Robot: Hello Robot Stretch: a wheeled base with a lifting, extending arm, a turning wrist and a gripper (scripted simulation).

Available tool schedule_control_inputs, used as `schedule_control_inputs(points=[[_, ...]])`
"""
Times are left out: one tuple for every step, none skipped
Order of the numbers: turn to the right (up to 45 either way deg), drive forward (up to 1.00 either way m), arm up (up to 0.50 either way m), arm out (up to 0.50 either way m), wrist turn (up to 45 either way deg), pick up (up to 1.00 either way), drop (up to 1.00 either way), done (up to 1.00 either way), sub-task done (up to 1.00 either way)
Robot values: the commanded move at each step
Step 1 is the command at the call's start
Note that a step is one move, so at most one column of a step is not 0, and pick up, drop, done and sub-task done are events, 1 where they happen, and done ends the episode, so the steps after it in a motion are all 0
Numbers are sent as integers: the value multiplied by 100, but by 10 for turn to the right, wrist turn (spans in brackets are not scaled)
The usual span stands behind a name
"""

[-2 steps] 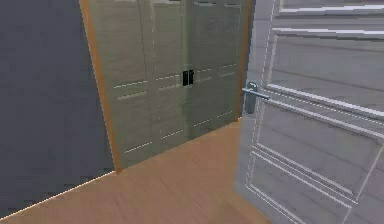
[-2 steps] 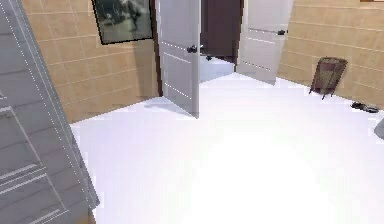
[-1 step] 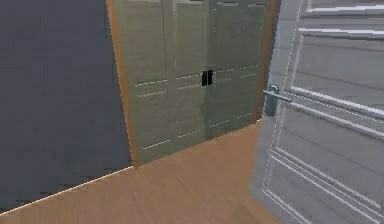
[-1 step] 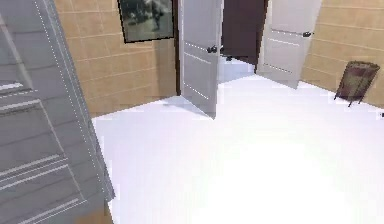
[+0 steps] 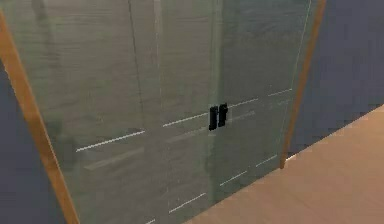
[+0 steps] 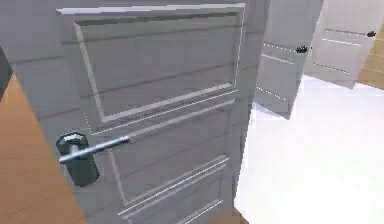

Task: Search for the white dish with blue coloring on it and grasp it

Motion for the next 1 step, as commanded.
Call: schedule_control_inputs(points=[[-240,0,0,0,0,0,0,0,0]])
